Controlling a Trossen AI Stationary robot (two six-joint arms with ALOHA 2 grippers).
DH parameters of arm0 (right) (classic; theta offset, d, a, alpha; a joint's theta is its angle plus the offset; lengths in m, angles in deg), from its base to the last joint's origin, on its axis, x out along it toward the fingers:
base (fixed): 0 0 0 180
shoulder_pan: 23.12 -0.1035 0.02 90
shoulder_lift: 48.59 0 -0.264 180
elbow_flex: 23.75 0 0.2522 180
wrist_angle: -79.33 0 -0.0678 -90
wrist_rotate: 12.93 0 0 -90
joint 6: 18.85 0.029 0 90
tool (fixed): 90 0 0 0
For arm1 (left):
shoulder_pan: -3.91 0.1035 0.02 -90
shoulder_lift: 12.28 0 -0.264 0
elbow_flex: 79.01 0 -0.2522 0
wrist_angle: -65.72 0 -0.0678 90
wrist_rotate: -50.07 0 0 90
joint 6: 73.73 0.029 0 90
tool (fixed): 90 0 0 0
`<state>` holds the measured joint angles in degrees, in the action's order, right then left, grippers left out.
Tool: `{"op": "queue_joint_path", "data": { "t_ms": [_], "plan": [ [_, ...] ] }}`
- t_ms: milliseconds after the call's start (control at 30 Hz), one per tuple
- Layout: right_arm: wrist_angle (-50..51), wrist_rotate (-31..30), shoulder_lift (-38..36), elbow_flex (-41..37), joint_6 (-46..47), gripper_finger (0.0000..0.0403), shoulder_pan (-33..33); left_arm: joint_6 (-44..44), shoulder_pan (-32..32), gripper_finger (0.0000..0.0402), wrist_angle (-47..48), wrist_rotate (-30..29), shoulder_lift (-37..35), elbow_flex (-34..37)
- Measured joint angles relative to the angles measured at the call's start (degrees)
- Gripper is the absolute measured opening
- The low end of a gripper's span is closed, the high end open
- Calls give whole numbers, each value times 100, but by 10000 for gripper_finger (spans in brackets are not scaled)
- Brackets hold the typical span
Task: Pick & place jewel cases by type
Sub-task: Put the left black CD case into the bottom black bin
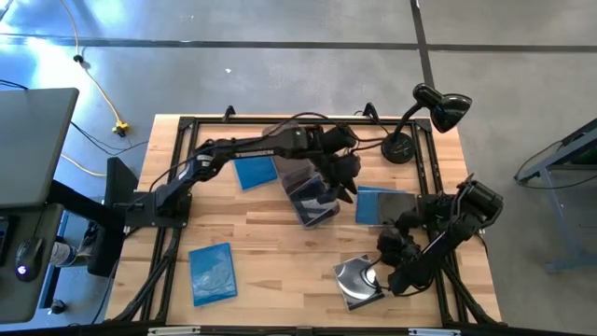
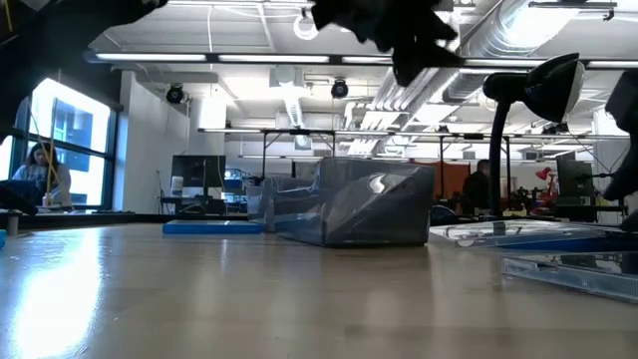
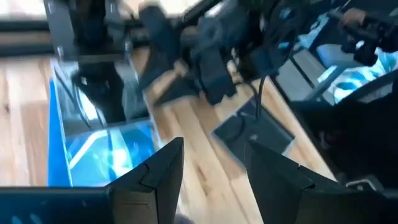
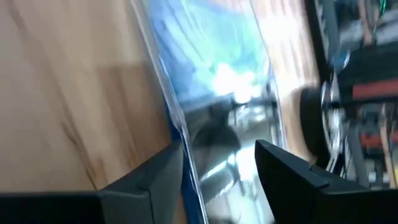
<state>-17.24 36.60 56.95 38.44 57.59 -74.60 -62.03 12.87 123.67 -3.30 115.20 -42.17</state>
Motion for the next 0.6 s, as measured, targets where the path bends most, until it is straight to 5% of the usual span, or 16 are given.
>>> {"op": "queue_joint_path", "data": {
  "t_ms": [167,600],
  "plan": [
    [59,-894,0,40,-384,195,44,57,4,168,520,-8,-386,0],
    [-248,-1400,15,-295,-1039,195,731,158,-196,168,2584,-753,-1094,0]
  ]
}}
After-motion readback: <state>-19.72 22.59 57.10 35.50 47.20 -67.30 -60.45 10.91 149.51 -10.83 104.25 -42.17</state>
